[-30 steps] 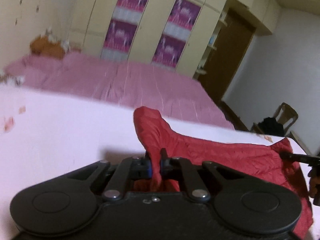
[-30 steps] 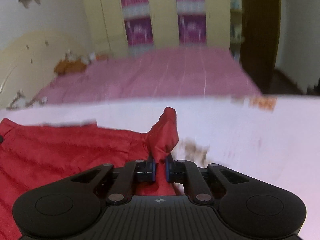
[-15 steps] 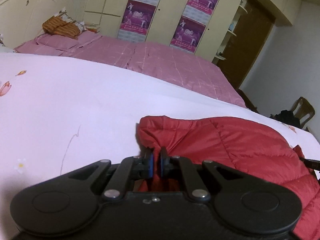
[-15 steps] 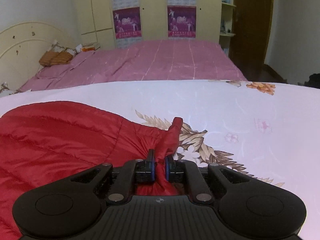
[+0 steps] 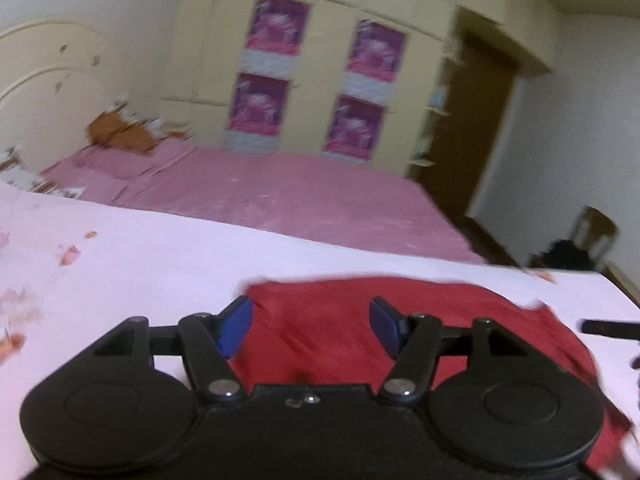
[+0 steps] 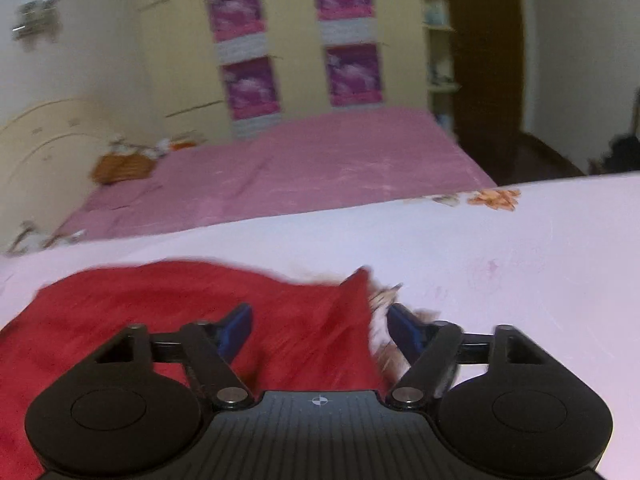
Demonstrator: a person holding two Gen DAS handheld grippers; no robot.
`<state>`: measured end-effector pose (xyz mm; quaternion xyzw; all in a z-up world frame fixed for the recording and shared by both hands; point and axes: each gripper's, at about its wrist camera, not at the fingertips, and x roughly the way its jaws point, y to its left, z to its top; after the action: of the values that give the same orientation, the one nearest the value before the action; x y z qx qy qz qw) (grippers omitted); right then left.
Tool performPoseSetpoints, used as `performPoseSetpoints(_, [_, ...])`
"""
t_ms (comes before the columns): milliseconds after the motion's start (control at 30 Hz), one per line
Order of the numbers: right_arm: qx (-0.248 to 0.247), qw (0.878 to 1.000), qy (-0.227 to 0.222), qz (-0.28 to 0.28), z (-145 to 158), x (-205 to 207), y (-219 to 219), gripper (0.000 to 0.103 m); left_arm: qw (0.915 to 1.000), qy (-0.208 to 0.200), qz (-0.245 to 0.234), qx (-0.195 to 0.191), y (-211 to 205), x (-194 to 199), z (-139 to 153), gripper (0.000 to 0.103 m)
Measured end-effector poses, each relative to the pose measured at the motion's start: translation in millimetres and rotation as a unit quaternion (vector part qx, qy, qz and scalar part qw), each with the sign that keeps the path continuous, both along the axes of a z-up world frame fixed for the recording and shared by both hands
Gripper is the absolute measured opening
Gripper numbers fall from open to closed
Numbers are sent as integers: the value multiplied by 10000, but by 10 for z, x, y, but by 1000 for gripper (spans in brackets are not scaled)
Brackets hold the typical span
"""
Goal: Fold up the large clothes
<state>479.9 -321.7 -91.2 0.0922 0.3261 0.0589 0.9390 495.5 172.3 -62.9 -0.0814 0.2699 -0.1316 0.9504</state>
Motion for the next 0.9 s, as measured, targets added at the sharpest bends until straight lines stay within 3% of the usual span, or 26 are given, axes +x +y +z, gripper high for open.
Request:
performPoseSetpoints(33, [36, 9999, -33, 101, -7, -183, 42, 60, 9999, -9, -169, 5, -83, -156, -23, 62])
performPoseSetpoints(100, [105, 9990, -43, 422, -66, -441, 153, 42, 9982, 9, -493, 326, -327, -395, -146, 62])
performPoseSetpoints(167, [-58, 9975, -4, 710, -184, -581, 306, 41, 9952, 191, -722, 629, -529, -427, -340, 58])
performPoseSetpoints(233, [-303, 9960, 68, 839, -323, -576, 433, 41, 9901, 33, -799, 1152, -656, -454, -544, 59])
performPoseSetpoints(300, [-606, 9952, 122, 759, -461, -506, 444, 41, 9914, -45, -622, 1148, -627, -446, -656, 59])
performPoseSetpoints(367, [-360, 9971, 188, 640, -587, -442, 337, 41, 9896, -166, -398, 1372, -603, -462, -730, 60])
performPoseSetpoints(500, [-335, 9980, 205, 501, -575, -481, 373, 42, 9940, 87, -32, 1088, -492, -537, -634, 60])
performPoseSetpoints(567, [-124, 9996, 226, 100, -449, -552, 235, 44, 9941, 76, 267, 1049, -392, -727, -528, 84])
performPoseSetpoints(600, [-18, 9996, 215, -173, -384, -654, 148, 62, 9940, 84, 468, 988, -303, -853, -483, 88])
performPoseSetpoints(667, [460, 9968, 157, -642, -313, -925, -79, 85, 9945, 220, 775, 663, -84, -1096, -415, 89])
performPoseSetpoints(800, [1591, 9789, 392, -1221, -381, -1456, -477, 85, 9874, 649, 1334, -556, 299, -1530, -404, 89])
performPoseSetpoints(900, [2498, 9548, 503, -1532, -512, -1749, -612, 85, 9664, 935, 1497, -1871, 461, -1687, -516, 85])
